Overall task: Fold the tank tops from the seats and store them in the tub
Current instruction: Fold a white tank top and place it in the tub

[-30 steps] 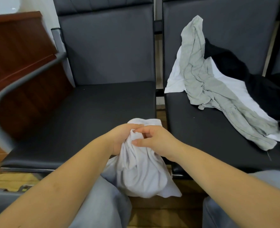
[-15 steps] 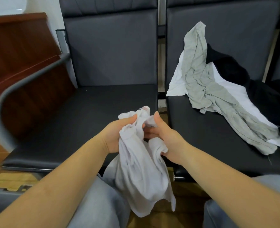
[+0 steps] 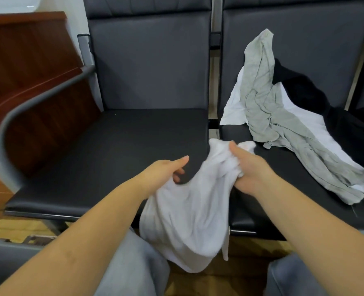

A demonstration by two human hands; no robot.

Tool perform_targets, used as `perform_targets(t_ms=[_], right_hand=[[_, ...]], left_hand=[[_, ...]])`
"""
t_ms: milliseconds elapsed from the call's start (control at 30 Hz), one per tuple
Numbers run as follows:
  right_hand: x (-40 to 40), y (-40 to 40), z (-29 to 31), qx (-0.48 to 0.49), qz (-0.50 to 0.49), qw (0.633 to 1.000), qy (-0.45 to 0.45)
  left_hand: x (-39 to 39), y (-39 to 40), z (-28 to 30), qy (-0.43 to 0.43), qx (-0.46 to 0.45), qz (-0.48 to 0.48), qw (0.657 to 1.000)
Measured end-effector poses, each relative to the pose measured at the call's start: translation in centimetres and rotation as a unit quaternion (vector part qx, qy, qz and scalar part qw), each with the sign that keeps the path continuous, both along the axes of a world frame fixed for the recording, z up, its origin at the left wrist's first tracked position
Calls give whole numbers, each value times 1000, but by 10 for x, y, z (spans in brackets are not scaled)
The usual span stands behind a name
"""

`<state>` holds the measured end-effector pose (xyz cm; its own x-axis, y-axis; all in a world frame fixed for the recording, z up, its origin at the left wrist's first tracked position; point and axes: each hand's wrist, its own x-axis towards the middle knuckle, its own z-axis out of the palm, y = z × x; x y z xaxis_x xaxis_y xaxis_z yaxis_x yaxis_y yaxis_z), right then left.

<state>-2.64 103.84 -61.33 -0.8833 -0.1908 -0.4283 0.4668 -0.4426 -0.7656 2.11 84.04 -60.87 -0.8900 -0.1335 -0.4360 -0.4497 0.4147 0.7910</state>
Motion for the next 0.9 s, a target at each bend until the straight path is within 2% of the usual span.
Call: perform_targets(t_ms=[67, 133, 233, 333, 367, 400, 433, 467, 500, 533, 567, 600, 633, 767, 900], right_hand=[[-11, 14, 1, 14, -43, 999, -22], [-17, 25, 4, 42, -70, 996, -43], [-17, 29, 8, 32, -88, 995, -25], [0, 17, 25, -62, -27, 996, 60], [9, 10, 29, -56, 21, 994, 94], [18, 2, 33, -5, 72, 990, 120], [28, -3, 35, 95, 137, 974, 153], [39, -8, 33, 225, 226, 926, 204], [47, -10, 27, 354, 329, 836, 259], [54, -13, 19, 443, 420, 732, 303], [56, -15, 9, 494, 475, 646, 336], [57, -16, 1, 519, 499, 598, 353], [57, -16, -3, 530, 498, 585, 360], [47, -8, 1, 493, 471, 653, 331], [36, 17, 6, 504, 484, 652, 293]], left_hand=[[-1, -7, -1, 14, -128, 7, 992], [-3, -17, -2, -5, -152, 29, 988], [-3, -34, -4, -30, -93, 86, 992], [-1, -44, -5, -25, 20, 189, 981], [0, -47, -6, -21, 46, 211, 976], [2, -48, -5, -18, 71, 227, 971], [3, -49, -5, -19, 99, 236, 966], [5, -49, -4, -20, 125, 242, 962], [5, -49, -4, -23, 148, 248, 957], [6, -48, -4, -22, 162, 256, 953], [6, -47, -4, -18, 172, 264, 949], [7, -45, -4, -14, 182, 267, 946], [6, -45, -5, -9, 194, 266, 944], [10, -47, -1, -26, 208, 239, 948], [19, -60, 6, -56, 243, 194, 949]])
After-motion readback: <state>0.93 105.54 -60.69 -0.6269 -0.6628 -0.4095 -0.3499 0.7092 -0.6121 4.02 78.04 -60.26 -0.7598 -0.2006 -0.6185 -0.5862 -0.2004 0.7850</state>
